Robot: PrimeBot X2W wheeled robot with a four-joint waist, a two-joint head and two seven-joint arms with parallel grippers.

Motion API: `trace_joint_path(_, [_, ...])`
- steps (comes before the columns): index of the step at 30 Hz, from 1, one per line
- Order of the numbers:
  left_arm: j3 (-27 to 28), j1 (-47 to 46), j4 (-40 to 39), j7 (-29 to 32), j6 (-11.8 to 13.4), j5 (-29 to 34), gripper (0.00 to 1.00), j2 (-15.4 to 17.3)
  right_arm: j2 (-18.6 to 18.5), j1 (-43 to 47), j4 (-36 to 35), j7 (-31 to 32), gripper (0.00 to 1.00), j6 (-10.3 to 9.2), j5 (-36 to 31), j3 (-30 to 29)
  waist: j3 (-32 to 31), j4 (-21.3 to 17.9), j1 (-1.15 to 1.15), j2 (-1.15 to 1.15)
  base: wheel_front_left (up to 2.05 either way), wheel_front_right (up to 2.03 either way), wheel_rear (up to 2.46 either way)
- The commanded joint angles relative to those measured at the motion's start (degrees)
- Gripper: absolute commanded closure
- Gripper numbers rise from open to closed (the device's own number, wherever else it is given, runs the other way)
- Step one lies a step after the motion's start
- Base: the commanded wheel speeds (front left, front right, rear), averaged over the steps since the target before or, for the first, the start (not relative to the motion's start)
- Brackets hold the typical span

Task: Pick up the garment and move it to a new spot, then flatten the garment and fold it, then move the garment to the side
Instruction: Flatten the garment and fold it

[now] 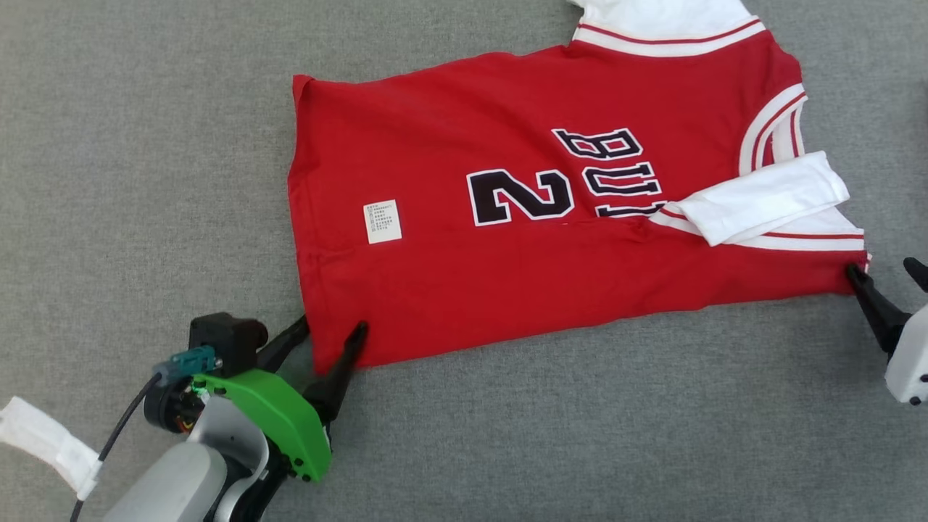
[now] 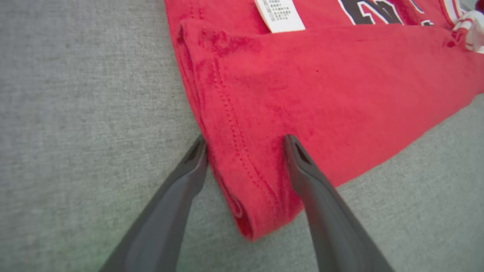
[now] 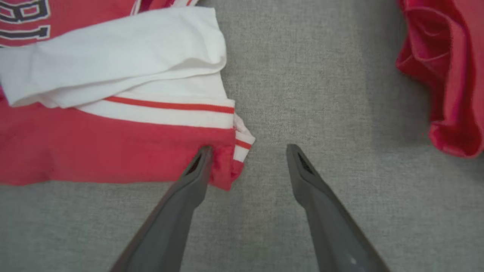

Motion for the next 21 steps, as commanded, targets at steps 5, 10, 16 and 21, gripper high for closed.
trace_joint_path(5, [-4.3, -2.2, 6.0, 5.2, -3.5, -1.0, 1.0, -3.4, -0.8, -3.7, 5.8, 4.5, 0.0, 0.05, 1.0, 5.6, 2.5, 2.4, 0.0, -0.01, 0.0, 0.0, 0.0])
trace_joint_path(10, [-5.0, -0.8, 7.5, 6.5, -6.4, -3.2, 1.0, -2.3, -3.0, -2.3, 6.3, 7.2, 1.0, 0.23, 8.7, 10.2, -0.5, 2.1, 0.0, -0.01, 0.0, 0.0, 0.0])
trace_joint_path(16, [-3.4, 2.5, 1.9, 9.1, -7.2, -7.7, 1.0, 2.3, -10.7, 1.9, 2.8, 9.1, 1.0, -0.01, 16.1, 8.2, -4.2, 1.5, 0.0, -0.01, 0.0, 0.0, 0.0])
trace_joint_path(21, [-2.7, 8.5, -8.3, 12.6, -4.7, -11.6, 1.0, 6.9, -15.3, 8.7, -0.4, 13.8, 1.0, -0.02, 20.3, 4.7, -4.5, 1.1, 0.0, -0.01, 0.0, 0.0, 0.0])
